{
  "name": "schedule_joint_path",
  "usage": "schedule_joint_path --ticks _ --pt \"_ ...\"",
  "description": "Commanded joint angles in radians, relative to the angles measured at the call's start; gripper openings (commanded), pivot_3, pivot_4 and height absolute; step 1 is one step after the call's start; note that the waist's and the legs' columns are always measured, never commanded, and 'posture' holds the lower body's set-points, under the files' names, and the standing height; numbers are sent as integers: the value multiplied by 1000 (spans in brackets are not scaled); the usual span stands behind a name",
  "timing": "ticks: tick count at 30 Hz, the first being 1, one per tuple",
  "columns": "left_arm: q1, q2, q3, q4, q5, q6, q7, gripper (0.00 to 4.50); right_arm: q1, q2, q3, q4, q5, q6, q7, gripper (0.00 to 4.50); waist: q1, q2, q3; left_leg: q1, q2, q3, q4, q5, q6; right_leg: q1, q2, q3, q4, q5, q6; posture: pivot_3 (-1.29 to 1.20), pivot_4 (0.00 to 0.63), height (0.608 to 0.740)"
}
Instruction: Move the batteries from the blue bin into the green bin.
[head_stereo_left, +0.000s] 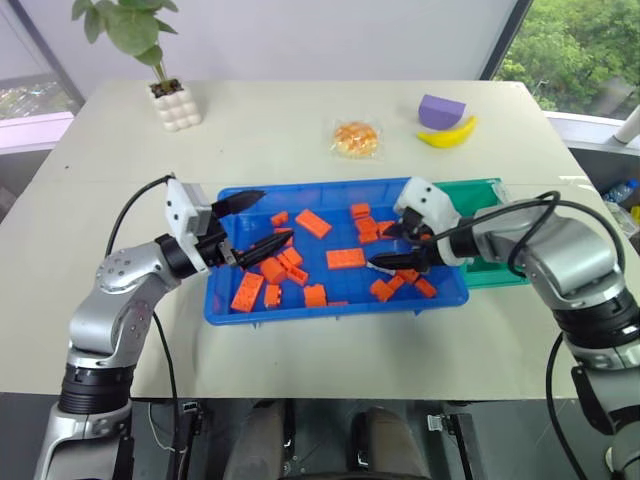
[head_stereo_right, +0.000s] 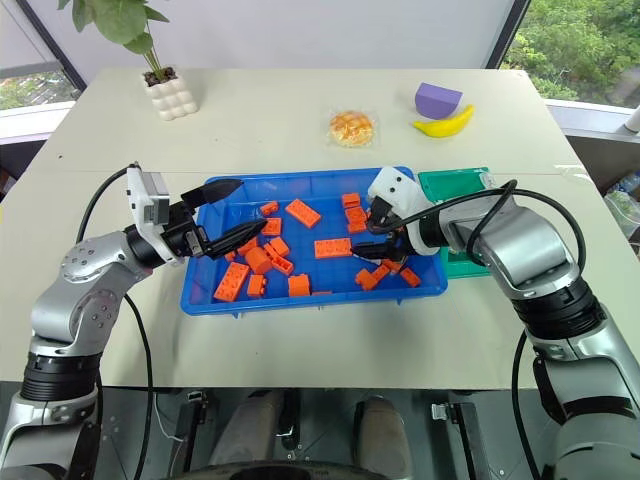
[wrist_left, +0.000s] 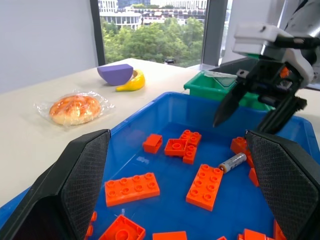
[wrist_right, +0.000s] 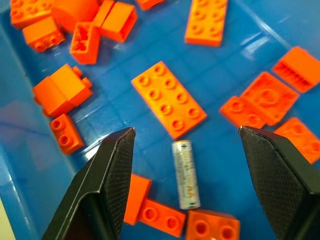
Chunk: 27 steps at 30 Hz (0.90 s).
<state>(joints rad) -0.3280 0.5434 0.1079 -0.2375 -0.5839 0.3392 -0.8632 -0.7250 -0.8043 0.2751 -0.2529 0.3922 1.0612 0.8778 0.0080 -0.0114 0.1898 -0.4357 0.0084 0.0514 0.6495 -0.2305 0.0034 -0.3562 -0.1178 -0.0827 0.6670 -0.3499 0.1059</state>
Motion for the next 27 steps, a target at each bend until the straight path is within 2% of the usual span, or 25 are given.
schedule_joint_path --ticks 1,9,20,26,27 --pt "-8 2 26 -21 -6 -14 9 4500 15 4 24 -25 -25 -39 3 3386 1 0 0 0 0 0 0 0 0 0 0 0 0 0 0 0 150 739" --pt "0 20 33 -49 -21 3 14 4500 69 -8 114 62 -131 -159 22 3386 1 0 0 0 0 0 0 0 0 0 0 0 0 0 0 0 150 739" --pt "64 225 29 -159 -111 175 -122 4500 76 18 123 120 -200 -215 48 3386 -3 0 0 0 0 0 0 0 0 0 0 0 0 0 0 0 150 739" --pt "71 241 22 -164 -109 186 -138 4500 77 33 121 122 -214 -216 51 3386 -3 0 0 0 0 0 0 0 0 0 0 0 0 0 0 0 150 739" --pt "70 240 21 -162 -107 185 -139 4500 78 35 122 122 -216 -216 52 2865 -3 0 0 0 0 0 0 0 0 0 0 0 0 0 0 0 150 739"
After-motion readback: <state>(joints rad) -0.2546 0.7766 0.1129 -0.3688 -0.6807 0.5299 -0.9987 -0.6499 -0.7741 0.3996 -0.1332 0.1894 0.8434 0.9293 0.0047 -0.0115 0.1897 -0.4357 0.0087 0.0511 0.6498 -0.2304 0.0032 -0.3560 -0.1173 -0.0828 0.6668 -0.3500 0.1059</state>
